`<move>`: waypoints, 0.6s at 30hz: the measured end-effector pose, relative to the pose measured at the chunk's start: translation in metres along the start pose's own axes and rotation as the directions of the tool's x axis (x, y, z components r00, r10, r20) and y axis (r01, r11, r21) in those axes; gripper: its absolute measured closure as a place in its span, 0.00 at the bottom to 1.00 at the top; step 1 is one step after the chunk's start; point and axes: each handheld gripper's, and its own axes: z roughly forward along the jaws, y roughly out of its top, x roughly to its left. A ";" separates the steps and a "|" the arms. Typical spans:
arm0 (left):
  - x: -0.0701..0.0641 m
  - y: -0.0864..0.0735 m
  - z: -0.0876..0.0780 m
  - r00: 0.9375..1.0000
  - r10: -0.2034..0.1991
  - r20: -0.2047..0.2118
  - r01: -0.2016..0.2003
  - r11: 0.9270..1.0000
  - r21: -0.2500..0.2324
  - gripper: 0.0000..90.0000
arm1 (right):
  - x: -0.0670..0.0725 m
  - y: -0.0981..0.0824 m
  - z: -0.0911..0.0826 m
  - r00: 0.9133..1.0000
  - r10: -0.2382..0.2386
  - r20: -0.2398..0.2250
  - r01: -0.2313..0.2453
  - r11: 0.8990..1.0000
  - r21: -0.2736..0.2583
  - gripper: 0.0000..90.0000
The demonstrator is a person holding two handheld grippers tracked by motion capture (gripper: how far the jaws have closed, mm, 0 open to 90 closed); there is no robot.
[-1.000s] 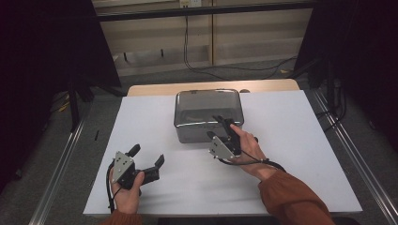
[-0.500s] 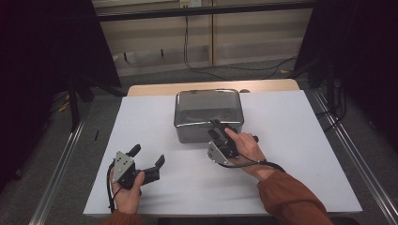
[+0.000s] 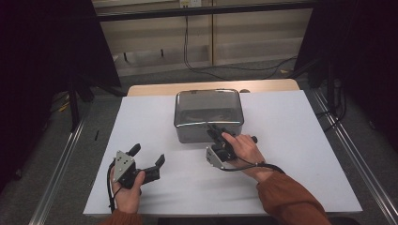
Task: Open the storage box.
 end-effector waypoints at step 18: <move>-0.002 0.006 0.007 0.998 0.020 0.052 -0.021 1.000 0.016 0.05 | -0.002 0.001 -0.001 1.000 0.005 0.006 -0.005 1.000 -0.017 0.85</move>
